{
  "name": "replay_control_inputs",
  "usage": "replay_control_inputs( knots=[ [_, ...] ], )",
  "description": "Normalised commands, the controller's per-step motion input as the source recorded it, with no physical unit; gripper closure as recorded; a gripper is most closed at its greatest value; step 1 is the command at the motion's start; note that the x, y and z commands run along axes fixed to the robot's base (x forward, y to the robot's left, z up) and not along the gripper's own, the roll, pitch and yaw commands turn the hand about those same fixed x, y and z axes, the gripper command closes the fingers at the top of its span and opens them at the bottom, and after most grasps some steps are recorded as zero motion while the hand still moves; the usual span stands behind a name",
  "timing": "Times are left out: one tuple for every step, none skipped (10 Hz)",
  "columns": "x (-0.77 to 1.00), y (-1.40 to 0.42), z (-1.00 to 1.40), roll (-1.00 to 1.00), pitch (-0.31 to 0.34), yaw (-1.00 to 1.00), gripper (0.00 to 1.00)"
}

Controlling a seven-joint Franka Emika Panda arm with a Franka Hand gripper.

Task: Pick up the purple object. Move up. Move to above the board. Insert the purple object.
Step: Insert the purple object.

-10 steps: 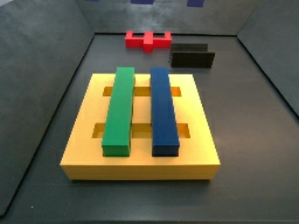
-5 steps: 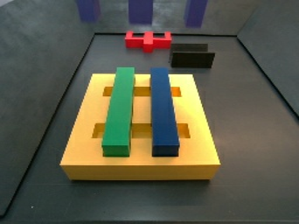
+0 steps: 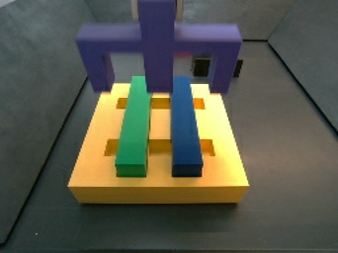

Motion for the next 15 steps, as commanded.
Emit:
replay_control_inputs(
  knots=[
    [0.0,-0.08,-0.47,0.03,-0.04,0.0,1.0],
    [0.0,0.0,-0.51,-0.07,-0.054,0.03,1.0],
    [0.0,0.0,-0.44,-0.11,-0.053,0.03,1.0],
    [-0.06,0.0,-0.32,-0.11,-0.079,0.03,1.0],
    [0.0,-0.06,-0.27,-0.13,-0.061,0.04,1.0],
    [0.0,-0.08,-0.27,-0.16,-0.05,0.05,1.0],
    [0.0,-0.1,-0.23,-0.11,-0.043,0.07,1.0],
    [0.0,-0.11,-0.19,-0.07,-0.03,0.08,1.0],
    [0.0,-0.11,-0.19,-0.03,-0.03,0.1,1.0],
    [0.0,-0.09,-0.17,0.0,-0.04,0.12,1.0],
    [0.0,-0.07,-0.15,0.0,-0.027,0.11,1.0],
    [0.0,-0.05,-0.19,-0.01,-0.024,0.11,1.0],
    [0.0,-0.04,-0.2,-0.01,-0.013,0.11,1.0],
    [0.03,-0.05,-0.14,0.0,0.0,0.1,1.0],
    [0.04,-0.04,-0.12,0.0,0.0,0.09,1.0]
  ],
)
